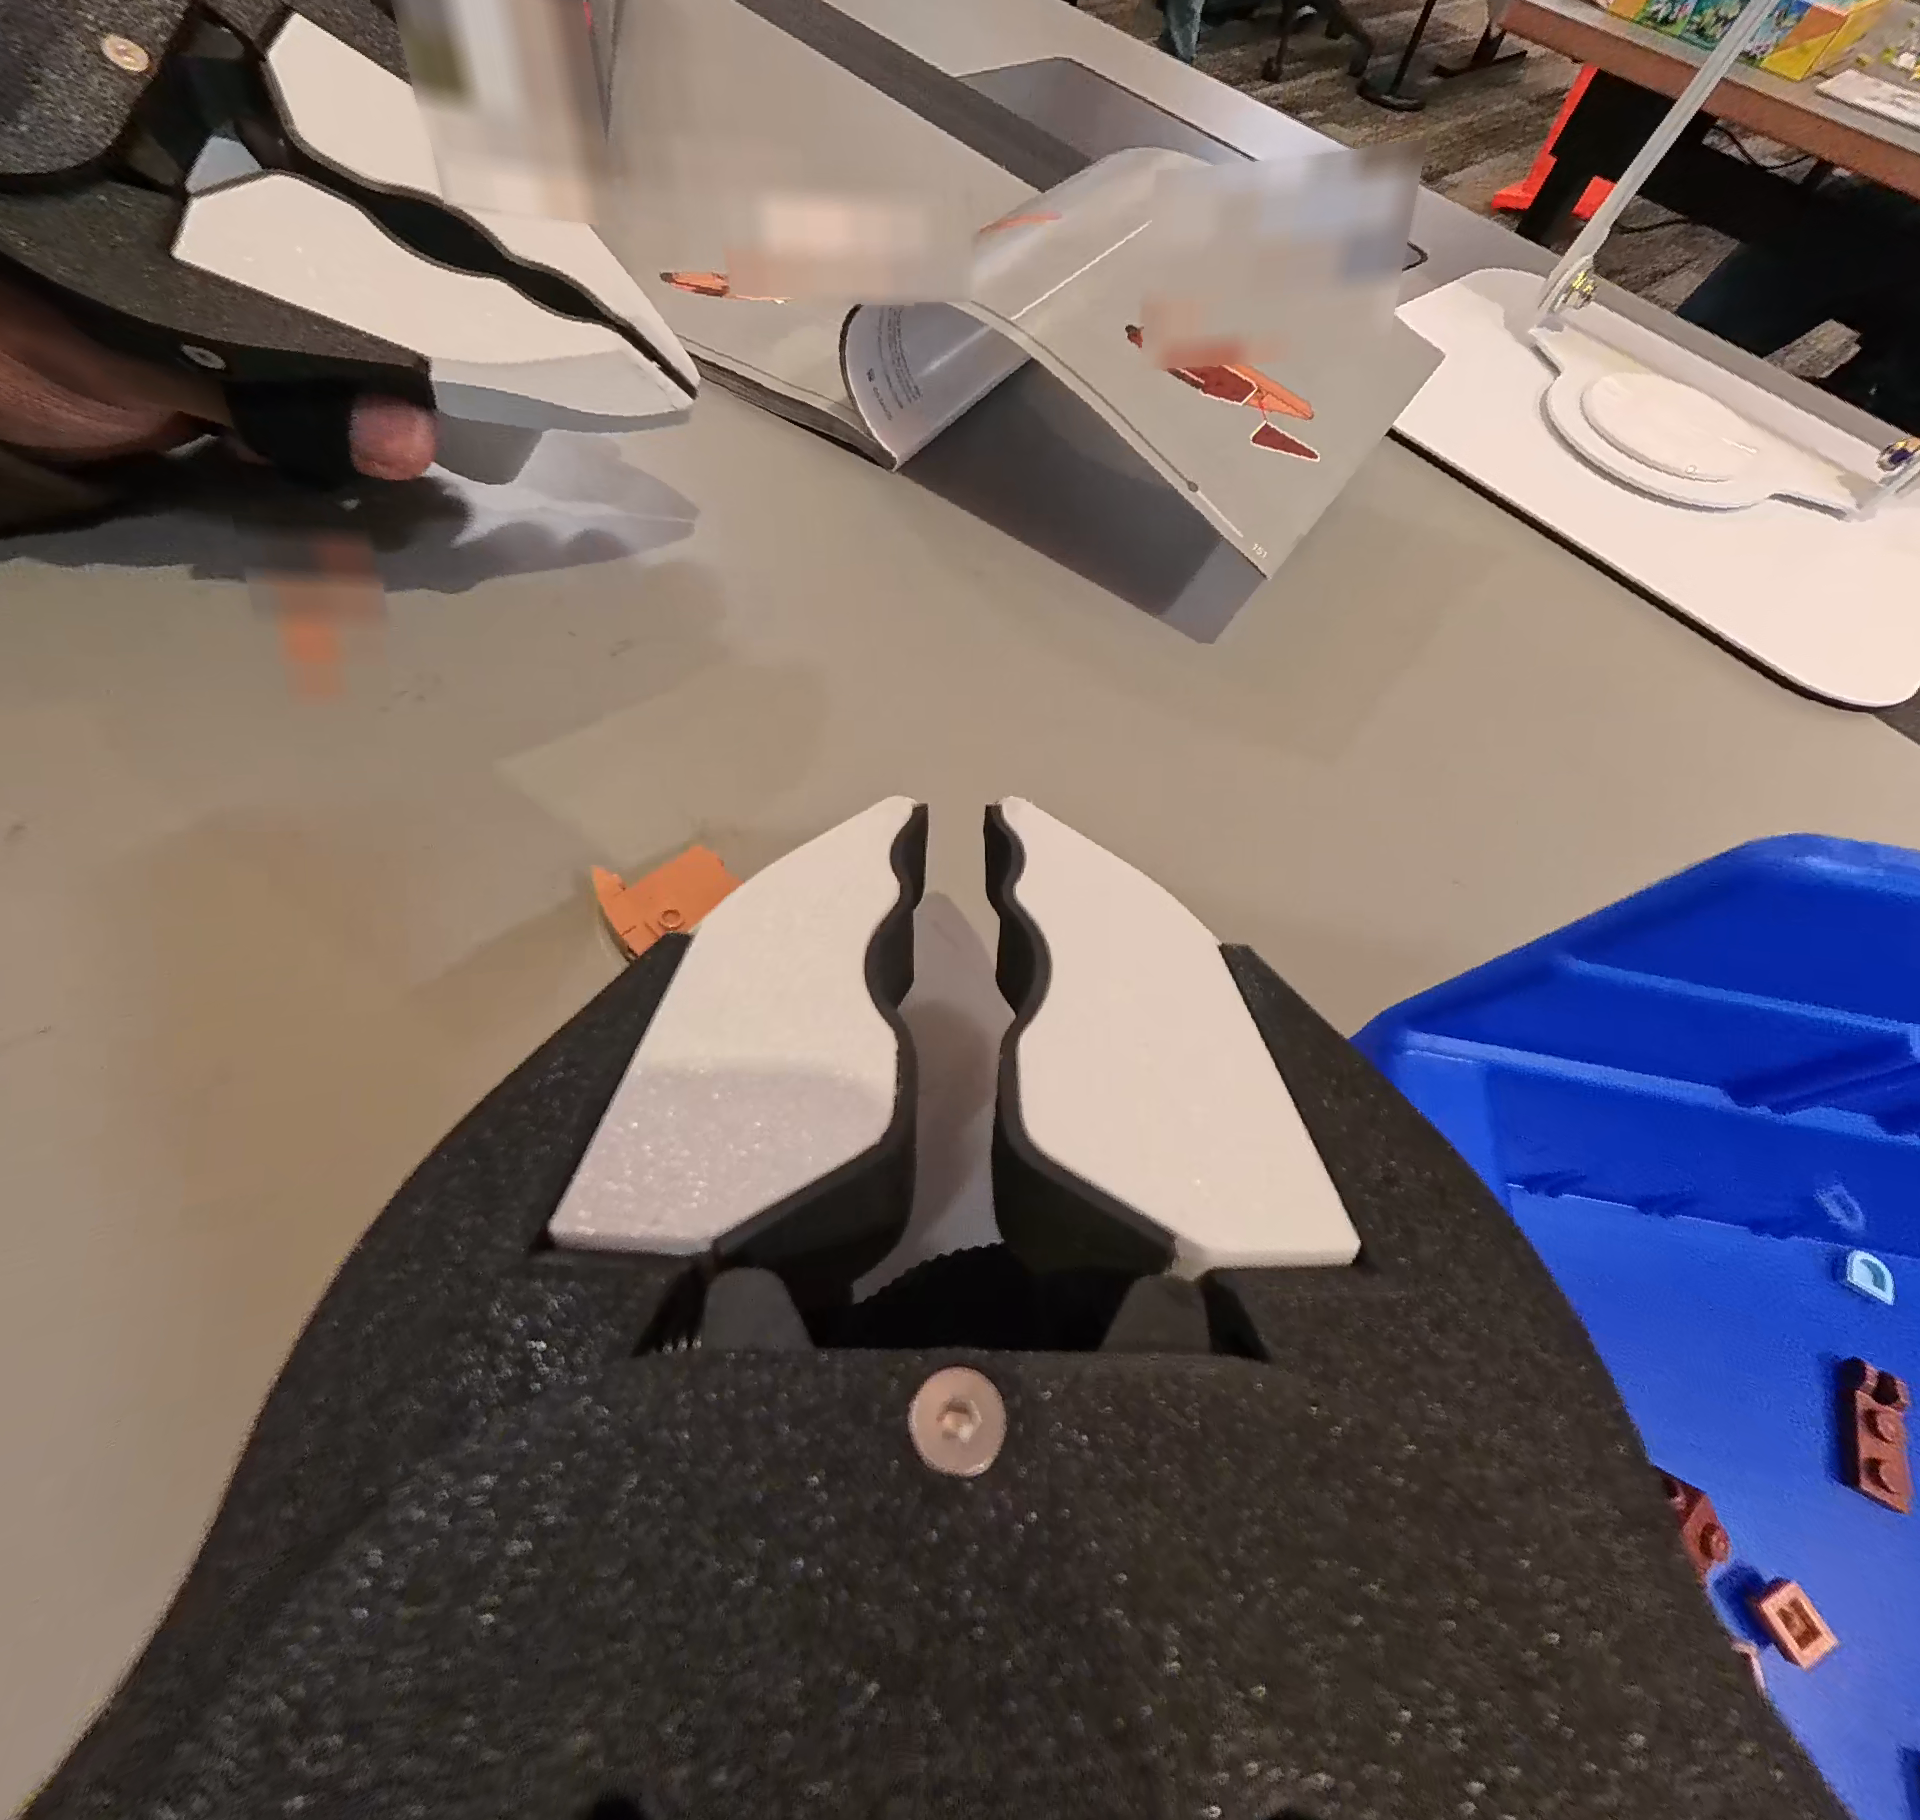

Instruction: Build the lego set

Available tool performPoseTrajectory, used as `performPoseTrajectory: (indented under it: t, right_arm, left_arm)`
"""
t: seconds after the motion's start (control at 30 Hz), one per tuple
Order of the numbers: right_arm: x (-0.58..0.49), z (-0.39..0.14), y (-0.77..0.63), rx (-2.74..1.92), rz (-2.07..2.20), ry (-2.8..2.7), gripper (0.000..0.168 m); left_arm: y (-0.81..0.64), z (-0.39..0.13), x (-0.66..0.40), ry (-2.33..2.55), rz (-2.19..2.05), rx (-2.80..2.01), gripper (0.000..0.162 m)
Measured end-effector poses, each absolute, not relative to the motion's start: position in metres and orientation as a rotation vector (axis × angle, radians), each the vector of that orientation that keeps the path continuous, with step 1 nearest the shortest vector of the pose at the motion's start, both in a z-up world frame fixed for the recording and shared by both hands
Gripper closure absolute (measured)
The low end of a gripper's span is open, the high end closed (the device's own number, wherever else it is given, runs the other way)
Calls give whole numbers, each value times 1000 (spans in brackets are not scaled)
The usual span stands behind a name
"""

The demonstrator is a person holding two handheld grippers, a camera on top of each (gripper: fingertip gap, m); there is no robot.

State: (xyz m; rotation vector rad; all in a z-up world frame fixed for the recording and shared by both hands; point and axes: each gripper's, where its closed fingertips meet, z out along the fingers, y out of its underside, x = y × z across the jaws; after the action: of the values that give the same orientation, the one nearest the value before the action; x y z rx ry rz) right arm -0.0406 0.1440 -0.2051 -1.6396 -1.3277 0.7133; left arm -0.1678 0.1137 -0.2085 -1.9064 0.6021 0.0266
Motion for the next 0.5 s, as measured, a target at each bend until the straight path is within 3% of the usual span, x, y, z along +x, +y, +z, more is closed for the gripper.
performPoseTrajectory:
  t: [0.17,0.37,0.5]
  right_arm:
    - [-40,-193,139,-1612,744,-1312,153]
    - [33,-91,140,-1561,630,-1315,150]
    - [112,-64,201,-1627,257,-1477,149]
  left_arm:
    - [114,-208,-169,597,33,-1905,160]
    - [113,-207,-172,589,51,-1899,160]
    - [114,-208,-173,582,50,-1908,160]
